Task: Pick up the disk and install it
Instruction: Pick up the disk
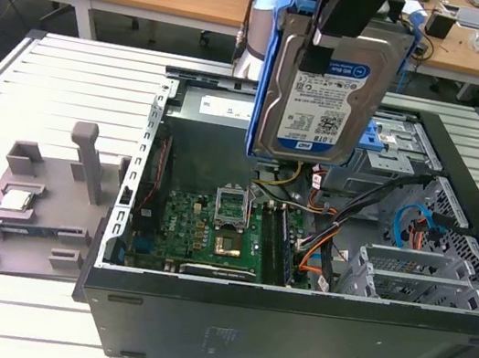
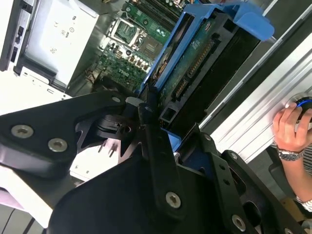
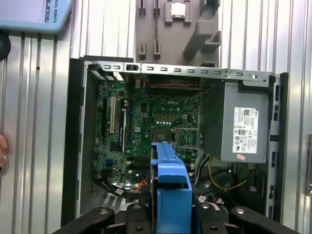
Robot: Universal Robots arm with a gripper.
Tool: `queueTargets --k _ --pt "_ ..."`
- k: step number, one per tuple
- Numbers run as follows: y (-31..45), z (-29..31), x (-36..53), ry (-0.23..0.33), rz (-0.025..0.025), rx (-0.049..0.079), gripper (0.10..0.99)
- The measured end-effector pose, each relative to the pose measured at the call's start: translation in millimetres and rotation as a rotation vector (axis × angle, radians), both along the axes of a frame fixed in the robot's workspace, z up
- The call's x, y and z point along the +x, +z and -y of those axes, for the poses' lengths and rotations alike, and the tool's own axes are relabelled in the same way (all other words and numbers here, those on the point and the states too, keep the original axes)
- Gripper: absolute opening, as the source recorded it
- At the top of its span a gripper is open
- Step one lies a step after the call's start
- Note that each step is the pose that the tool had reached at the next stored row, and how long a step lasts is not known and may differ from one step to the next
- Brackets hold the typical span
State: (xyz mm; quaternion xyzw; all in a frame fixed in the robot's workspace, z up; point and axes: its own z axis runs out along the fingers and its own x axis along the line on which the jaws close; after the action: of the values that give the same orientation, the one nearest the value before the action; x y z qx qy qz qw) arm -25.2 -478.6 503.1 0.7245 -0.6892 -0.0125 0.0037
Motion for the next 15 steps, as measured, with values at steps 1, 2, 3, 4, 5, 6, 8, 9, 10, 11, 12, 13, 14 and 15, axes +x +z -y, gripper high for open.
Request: queueTargets --k 1,2,3,4,5,6,8,9,10,11,12,13,14,15 --pt "0.0 1.4 0.0 0.0 0.0 0.0 0.369" --pt "0.0 2.8 0.1 0.0 0.0 0.0 0.369" --pt "0.0 4.1 0.1 0.0 0.0 0.0 0.369" --pt "-0.1 5.8 0.1 0.0 0.0 0.0 0.369" --pt "-0.1 7.3 0.0 0.0 0.0 0.0 0.369" --pt "-0.1 8.6 0.1 0.0 0.0 0.0 0.369" --pt "-0.1 11.3 0.1 0.0 -0.0001 0.0 0.369" --pt "-0.2 13.6 0.1 0.0 0.0 0.0 0.369" --pt "-0.2 14.8 0.1 0.0 0.0 0.0 0.369" --pt "-0.2 16.2 0.1 0.0 0.0 0.0 0.369" --pt "-0.2 18.4 0.2 0.0 0.0 0.0 0.369" --pt "-0.2 21.0 0.2 0.0 -0.0001 0.0 0.369" --pt "-0.3 23.1 0.2 0.0 0.0 0.0 0.369" --pt "-0.3 24.7 0.3 0.0 -0.0001 0.0 0.369"
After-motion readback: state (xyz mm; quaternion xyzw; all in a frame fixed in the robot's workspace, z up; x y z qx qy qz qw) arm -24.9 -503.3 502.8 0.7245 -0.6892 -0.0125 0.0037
